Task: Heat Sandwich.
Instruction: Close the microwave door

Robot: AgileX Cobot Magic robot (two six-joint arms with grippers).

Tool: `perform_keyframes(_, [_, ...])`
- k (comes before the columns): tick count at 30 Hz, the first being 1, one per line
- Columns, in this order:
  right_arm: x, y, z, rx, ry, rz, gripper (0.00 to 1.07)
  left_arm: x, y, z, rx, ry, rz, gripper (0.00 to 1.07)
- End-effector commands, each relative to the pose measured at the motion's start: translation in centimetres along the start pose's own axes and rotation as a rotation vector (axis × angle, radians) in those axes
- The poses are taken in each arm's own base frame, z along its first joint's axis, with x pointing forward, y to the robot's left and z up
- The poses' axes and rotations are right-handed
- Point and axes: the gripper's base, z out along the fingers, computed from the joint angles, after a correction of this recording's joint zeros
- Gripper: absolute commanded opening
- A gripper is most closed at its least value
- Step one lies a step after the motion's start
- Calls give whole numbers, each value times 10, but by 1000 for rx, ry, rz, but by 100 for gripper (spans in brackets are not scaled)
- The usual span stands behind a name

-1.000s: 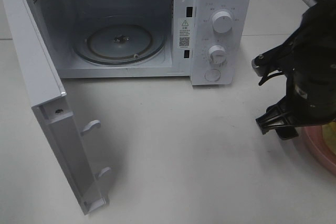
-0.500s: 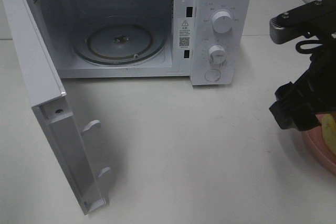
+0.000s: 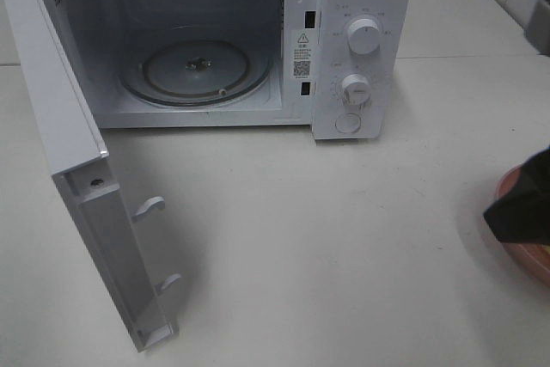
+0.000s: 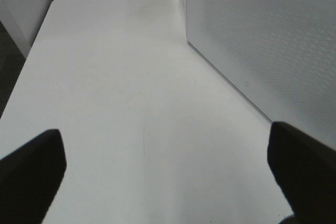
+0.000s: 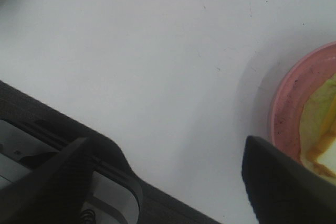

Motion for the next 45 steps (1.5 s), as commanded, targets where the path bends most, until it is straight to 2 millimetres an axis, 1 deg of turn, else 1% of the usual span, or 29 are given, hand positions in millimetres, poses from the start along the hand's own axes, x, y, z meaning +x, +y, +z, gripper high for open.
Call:
perform_keyframes(1, [23,-2,-11,-7,-50,-7,75,1,0,-2,-5,-27,1,103])
perform_keyframes(4, [41,-4,-16,-8,-94,-6,75,1,0,-2,-5,-27,1,103])
perform_keyframes(5, [41,-4,-16,-8,-94,-6,75,1,0,-2,-5,-27,1,103])
perform_keyframes(6, [53,-6,-19,-6,-131,-6,75,1,0,-2,-5,-27,1,103])
perform_keyframes(8, [63,-8,-21,-4,-167,8,75,1,0,-2,-5,-27,1,103])
perform_keyframes(9, [71,-11,-23,13,-193,37,75,1,0,-2,-5,-27,1,103])
perform_keyframes(10, [71,-11,-23,13,-193,37,75,1,0,-2,-5,-27,1,103])
perform_keyframes(12, [79,-14,-25,39,-225,81,75,1,0,-2,-5,-27,1,103])
perform_keyframes(13, [88,-17,-28,65,-263,122,75,1,0,-2,-5,-27,1,103])
perform_keyframes(14, [88,-17,-28,65,-263,122,75,1,0,-2,-5,-27,1,103])
perform_keyframes(17, [97,-19,-36,107,-337,182,75,1,0,-2,-5,-27,1,103])
perform_keyframes(18, [103,-20,-42,134,-389,217,75,1,0,-2,-5,-27,1,103])
perform_keyframes(20, [106,-20,-44,147,-408,232,75,1,0,-2,-5,-27,1,103])
perform_keyframes(23, [118,-18,-51,190,-484,281,75,1,0,-2,-5,-27,1,103])
perform_keyframes(24, [118,-18,-51,190,-484,281,75,1,0,-2,-5,-27,1,103])
perform_keyframes(28, [134,-14,-53,238,-525,334,76,1,0,-2,-5,-27,1,103])
perform_keyframes(29, [134,-14,-53,238,-525,334,76,1,0,-2,-5,-27,1,103])
perform_keyframes(31, [140,-13,-50,252,-527,349,77,1,0,-2,-5,-27,1,103])
perform_keyframes(32, [145,-10,-53,270,-569,364,76,1,0,-2,-5,-27,1,103])
perform_keyframes(34, [147,-9,-54,283,-584,371,76,1,0,-2,-5,-27,1,103])
perform_keyframes(36, [148,-8,-54,305,-585,390,76,1,0,-2,-5,-27,1,103])
perform_keyframes(45, [148,-9,-54,308,-585,392,76,1,0,-2,-5,-26,1,103])
